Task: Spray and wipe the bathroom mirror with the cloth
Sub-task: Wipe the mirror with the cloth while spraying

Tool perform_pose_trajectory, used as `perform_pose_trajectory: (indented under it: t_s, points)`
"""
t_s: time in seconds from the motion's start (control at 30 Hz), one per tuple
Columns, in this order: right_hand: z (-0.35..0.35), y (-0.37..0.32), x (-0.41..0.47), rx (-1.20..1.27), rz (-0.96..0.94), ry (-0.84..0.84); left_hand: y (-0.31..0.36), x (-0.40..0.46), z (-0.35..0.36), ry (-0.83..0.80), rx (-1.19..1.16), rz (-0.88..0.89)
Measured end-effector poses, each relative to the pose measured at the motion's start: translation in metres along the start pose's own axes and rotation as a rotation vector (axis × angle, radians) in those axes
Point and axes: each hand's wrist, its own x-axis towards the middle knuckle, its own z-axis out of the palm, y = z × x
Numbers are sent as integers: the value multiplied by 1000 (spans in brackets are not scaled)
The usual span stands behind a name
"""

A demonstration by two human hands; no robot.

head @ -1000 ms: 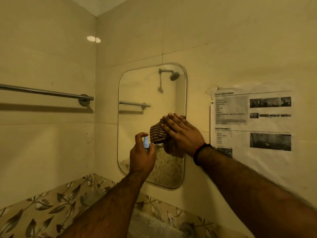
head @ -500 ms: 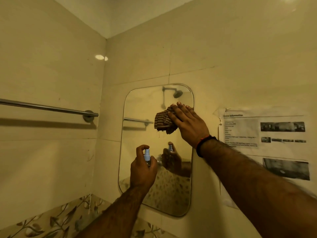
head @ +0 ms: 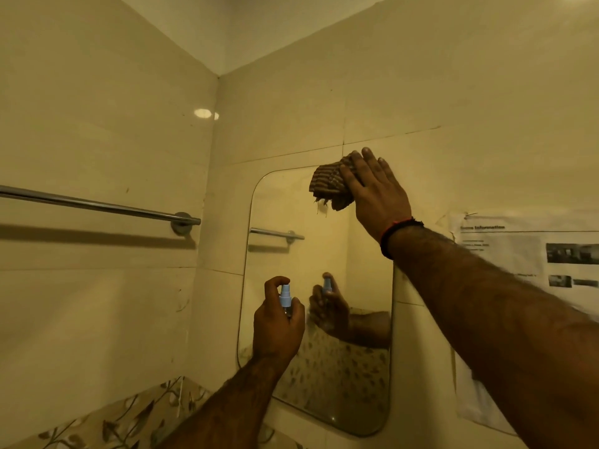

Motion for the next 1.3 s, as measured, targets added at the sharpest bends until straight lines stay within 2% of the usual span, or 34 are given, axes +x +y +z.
perform_pose_trajectory:
  t_s: [0.5,1.3]
  points:
    - [33,-30,28,-93,-23,12,-23,47,-4,55,30,30]
    - [76,-105,79,-148,-98,-115,-74,77,-52,144,104,55]
